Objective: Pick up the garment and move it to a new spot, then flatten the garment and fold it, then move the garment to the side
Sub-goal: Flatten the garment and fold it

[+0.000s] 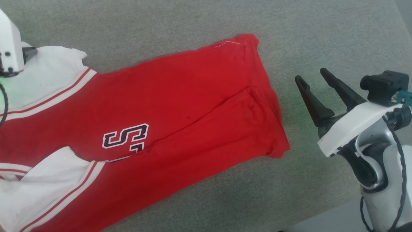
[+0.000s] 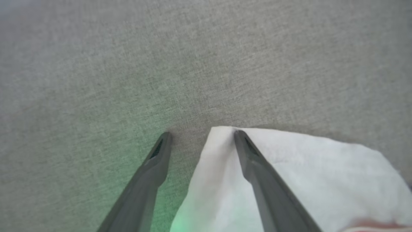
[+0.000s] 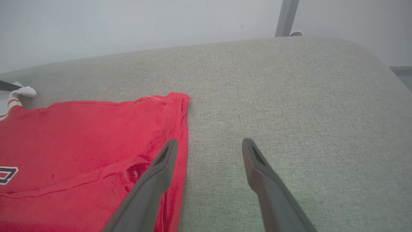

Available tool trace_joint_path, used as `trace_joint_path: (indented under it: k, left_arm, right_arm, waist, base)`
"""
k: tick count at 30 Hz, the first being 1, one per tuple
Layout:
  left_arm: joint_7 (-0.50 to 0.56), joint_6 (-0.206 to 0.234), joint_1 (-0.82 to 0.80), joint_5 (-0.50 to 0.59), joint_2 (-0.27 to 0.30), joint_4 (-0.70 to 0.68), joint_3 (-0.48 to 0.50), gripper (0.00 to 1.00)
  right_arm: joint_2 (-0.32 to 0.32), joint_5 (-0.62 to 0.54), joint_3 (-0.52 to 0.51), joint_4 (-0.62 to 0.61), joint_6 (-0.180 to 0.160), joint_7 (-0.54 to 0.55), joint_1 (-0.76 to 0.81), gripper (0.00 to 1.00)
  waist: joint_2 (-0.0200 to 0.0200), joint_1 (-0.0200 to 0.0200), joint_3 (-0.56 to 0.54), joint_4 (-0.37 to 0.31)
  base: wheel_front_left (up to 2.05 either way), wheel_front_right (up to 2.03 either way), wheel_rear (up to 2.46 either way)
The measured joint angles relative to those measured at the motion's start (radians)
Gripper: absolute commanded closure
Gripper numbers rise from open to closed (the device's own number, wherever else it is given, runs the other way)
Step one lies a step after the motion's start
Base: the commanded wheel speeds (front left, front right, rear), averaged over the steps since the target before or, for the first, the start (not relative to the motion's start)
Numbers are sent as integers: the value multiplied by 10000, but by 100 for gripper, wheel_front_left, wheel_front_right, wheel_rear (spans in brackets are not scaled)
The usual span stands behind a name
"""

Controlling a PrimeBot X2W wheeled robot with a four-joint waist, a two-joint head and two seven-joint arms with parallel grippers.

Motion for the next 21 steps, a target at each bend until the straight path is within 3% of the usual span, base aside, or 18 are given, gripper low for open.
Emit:
trace_joint_path:
  k: [1,2,12,21]
  left_arm:
    - [151,-67,-52,-71,-88,148,4,67]
    - [151,-67,-52,-71,-88,148,4,100]
    - [366,-474,-583,-288,-1051,880,-94,100]
    - [-63,-859,-1072,-228,-2104,1363,-207,100]
  right_arm:
    - [-35,59,35,31,0,58,-60,0]
    - [-35,59,35,31,0,58,-60,0]
    - [-384,426,686,834,0,1649,-1751,0]
    - [-802,518,1135,2606,0,3568,-3729,0]
  waist:
    - [0,0,30,30]
    - [0,0,30,30]
    - [0,0,157,628]
    - [0,0,355,1536]
  base:
    - [0,0,0]
    - [0,0,0]
    - [0,0,0]
    - [0,0,0]
